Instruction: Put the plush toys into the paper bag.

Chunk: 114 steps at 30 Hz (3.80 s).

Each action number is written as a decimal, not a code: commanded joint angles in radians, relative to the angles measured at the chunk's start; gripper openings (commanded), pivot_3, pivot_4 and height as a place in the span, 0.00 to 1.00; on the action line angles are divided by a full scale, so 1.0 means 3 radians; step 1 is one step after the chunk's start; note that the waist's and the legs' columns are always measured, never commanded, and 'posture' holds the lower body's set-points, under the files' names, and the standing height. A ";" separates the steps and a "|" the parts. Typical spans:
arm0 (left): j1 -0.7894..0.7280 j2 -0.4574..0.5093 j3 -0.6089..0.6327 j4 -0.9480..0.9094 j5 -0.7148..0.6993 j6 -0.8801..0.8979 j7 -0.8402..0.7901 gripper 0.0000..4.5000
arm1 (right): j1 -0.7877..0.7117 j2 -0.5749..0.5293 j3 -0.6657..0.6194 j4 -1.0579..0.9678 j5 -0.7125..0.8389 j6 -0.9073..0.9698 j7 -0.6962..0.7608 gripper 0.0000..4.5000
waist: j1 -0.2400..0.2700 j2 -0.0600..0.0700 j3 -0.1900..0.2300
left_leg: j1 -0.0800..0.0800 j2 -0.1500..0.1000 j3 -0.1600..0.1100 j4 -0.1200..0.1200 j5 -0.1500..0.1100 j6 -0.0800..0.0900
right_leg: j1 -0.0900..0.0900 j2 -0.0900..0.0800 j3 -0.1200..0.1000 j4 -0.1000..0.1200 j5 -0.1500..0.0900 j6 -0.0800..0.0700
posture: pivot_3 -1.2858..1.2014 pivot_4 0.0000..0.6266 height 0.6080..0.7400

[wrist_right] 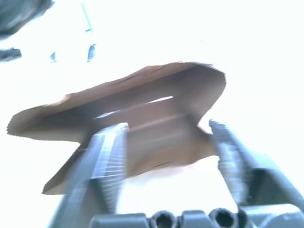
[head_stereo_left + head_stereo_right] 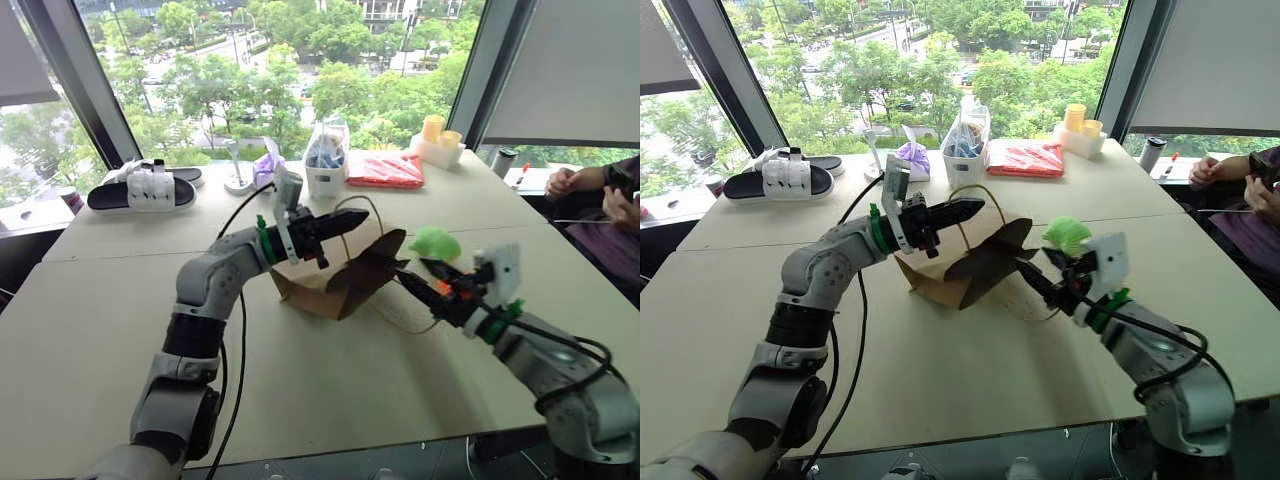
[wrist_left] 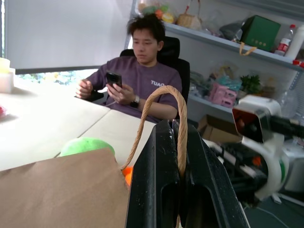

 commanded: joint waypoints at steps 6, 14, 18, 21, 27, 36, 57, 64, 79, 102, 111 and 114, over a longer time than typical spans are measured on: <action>0.0008 -0.0054 -0.0009 -0.0087 -0.0004 -0.0070 0.0002 0.00 | -0.0051 -0.0558 0.0355 0.1240 -0.0933 -0.0588 -0.0045 0.99 | -0.0004 0.0000 0.0000 | 0.0002 0.0000 0.0007 0.0001 0.0000 0.0000 | 0.0001 0.0000 0.0002 0.0000 0.0000 0.0000 | 0.52 0.24 1.00; -0.0018 -0.0053 0.0003 -0.0093 0.0036 -0.0067 0.0072 0.00 | -0.0593 -0.0467 0.0771 0.2531 -0.1397 -0.1007 -0.0025 0.80 | -0.0015 0.0000 0.0000 | 0.0005 0.0002 0.0010 0.0002 0.0000 0.0000 | 0.0002 0.0000 0.0005 0.0001 0.0000 0.0000 | 0.52 0.24 1.00; -0.0018 -0.0033 0.0035 -0.0117 0.0026 -0.0047 0.0117 0.00 | -0.0609 -0.0438 0.0745 0.2548 -0.1437 -0.1064 0.0003 0.36 | -0.0024 -0.0001 -0.0001 | 0.0005 0.0002 0.0010 0.0002 0.0000 0.0000 | 0.0002 0.0000 0.0005 0.0000 0.0000 0.0000 | 0.52 0.24 1.00; -0.0007 -0.0032 0.0034 -0.0139 0.0016 -0.0037 0.0131 0.00 | -0.0593 -0.0424 0.0727 0.2520 -0.1436 -0.1065 0.0002 0.05 | -0.0024 -0.0001 -0.0001 | 0.0005 0.0002 0.0010 0.0002 0.0000 0.0000 | 0.0002 0.0000 0.0005 0.0001 0.0000 0.0000 | 0.52 0.24 1.00; -0.0016 -0.0049 0.0030 -0.0129 0.0007 -0.0040 0.0152 0.00 | -0.0439 -0.0527 0.0465 0.1963 -0.1248 -0.1168 0.0139 0.02 | -0.0009 0.0000 -0.0001 | 0.0005 0.0002 0.0009 0.0003 0.0000 0.0000 | 0.0003 0.0000 0.0005 0.0001 0.0000 0.0000 | 0.52 0.24 1.00; -0.0166 -0.0173 0.0232 0.0006 -0.0269 0.0110 0.0221 0.00 | -0.0399 -0.0850 0.0578 0.0359 -0.0516 -0.0308 0.0617 0.02 | -0.0006 -0.0003 0.0001 | 0.0003 0.0002 0.0003 0.0003 0.0000 0.0000 | 0.0005 0.0001 0.0001 -0.0002 0.0000 0.0001 | 0.52 0.24 1.00; -0.0116 -0.0321 0.0434 -0.0088 -0.0511 0.0221 0.0621 0.00 | -0.1472 -0.0113 0.1795 0.1516 -0.1345 -0.0870 0.0724 0.95 | -0.0004 -0.0002 0.0001 | -0.0002 -0.0002 0.0000 0.0001 0.0012 -0.0022 | -0.0003 -0.0002 0.0002 -0.0002 0.0000 0.0000 | 0.52 0.24 1.00; -0.0122 -0.0296 0.0447 0.0002 -0.0450 0.0165 0.0669 0.00 | -0.1067 -0.0278 0.1147 0.0779 -0.0807 -0.0435 0.0833 0.99 | 0.0009 -0.0002 0.0001 | -0.0003 -0.0002 0.0000 0.0001 0.0011 -0.0021 | -0.0002 -0.0002 0.0002 -0.0001 0.0000 0.0000 | 0.52 0.24 1.00; -0.0092 -0.0298 0.0417 -0.0242 -0.0499 0.0283 0.0911 0.00 | -0.1732 -0.0170 0.0651 0.2904 -0.1191 -0.0916 -0.0024 0.99 | -0.0034 0.0000 0.0000 | 0.0006 0.0001 0.0011 0.0001 0.0001 -0.0002 | -0.0002 0.0000 0.0006 0.0004 0.0000 0.0000 | 0.52 0.24 1.00; -0.0090 -0.0285 0.0465 -0.0118 -0.0476 0.0149 0.0904 0.00 | -0.2293 -0.0422 0.0978 0.3834 -0.1692 -0.1890 0.0523 0.00 | -0.0015 0.0001 0.0001 | -0.0002 -0.0002 0.0008 -0.0006 0.0015 -0.0027 | -0.0005 -0.0002 0.0007 -0.0005 0.0001 -0.0001 | 0.52 0.24 1.00; -0.0276 -0.0354 0.0601 0.0172 -0.0599 0.0133 0.0814 0.00 | -0.1169 -0.0870 0.0860 0.0690 -0.0723 -0.0042 0.0950 0.00 | -0.0016 0.0000 0.0002 | -0.0001 0.0001 0.0001 -0.0001 0.0000 -0.0001 | -0.0002 -0.0001 0.0003 -0.0005 0.0000 0.0001 | 0.52 0.24 1.00; -0.0304 -0.0379 0.0632 0.0204 -0.0643 0.0147 0.0834 0.00 | -0.1198 -0.0674 0.1029 0.0593 -0.0705 0.0091 0.0817 0.00 | -0.0004 0.0000 0.0002 | 0.0000 0.0001 0.0005 0.0004 0.0001 -0.0002 | 0.0000 -0.0001 0.0002 -0.0001 0.0000 0.0000 | 0.52 0.24 1.00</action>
